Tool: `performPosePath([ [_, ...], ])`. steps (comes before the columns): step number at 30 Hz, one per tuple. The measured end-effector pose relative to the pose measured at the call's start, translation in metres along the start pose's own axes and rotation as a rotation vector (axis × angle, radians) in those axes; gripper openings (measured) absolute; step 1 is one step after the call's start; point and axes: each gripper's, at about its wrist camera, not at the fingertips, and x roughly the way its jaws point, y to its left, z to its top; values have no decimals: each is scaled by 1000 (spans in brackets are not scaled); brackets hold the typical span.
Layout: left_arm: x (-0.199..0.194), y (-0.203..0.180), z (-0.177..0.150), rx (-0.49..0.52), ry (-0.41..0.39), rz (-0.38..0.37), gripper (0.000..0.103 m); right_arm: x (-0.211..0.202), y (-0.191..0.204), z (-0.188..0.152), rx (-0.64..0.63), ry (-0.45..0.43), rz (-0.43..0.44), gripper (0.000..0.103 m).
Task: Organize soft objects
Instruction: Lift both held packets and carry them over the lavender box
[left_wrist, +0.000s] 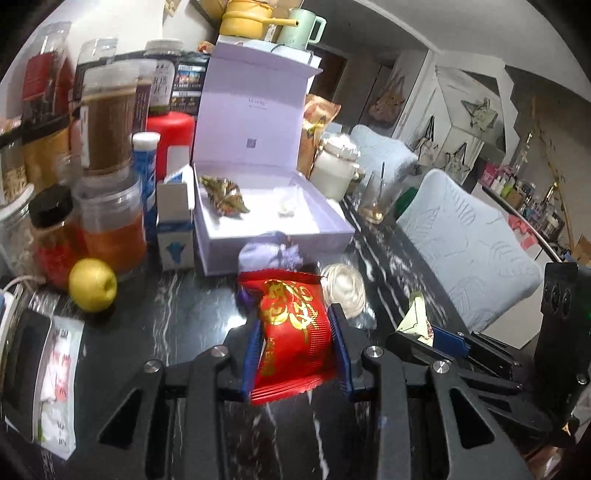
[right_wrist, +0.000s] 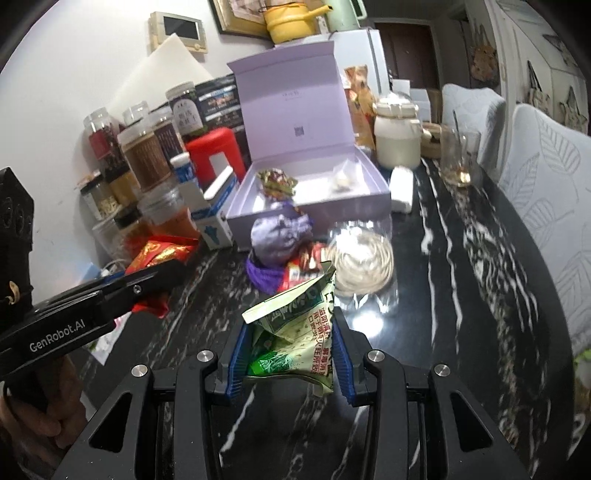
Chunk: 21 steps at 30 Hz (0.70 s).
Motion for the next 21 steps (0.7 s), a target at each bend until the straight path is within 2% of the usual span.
performPosePath([
  [13,14,-5,70,21,-97,23,33,7,-8,70,-83,-74,0,40],
  [21,33,-13,111,43,-117,15,33,14,-18,114,-100,-117,28,40],
])
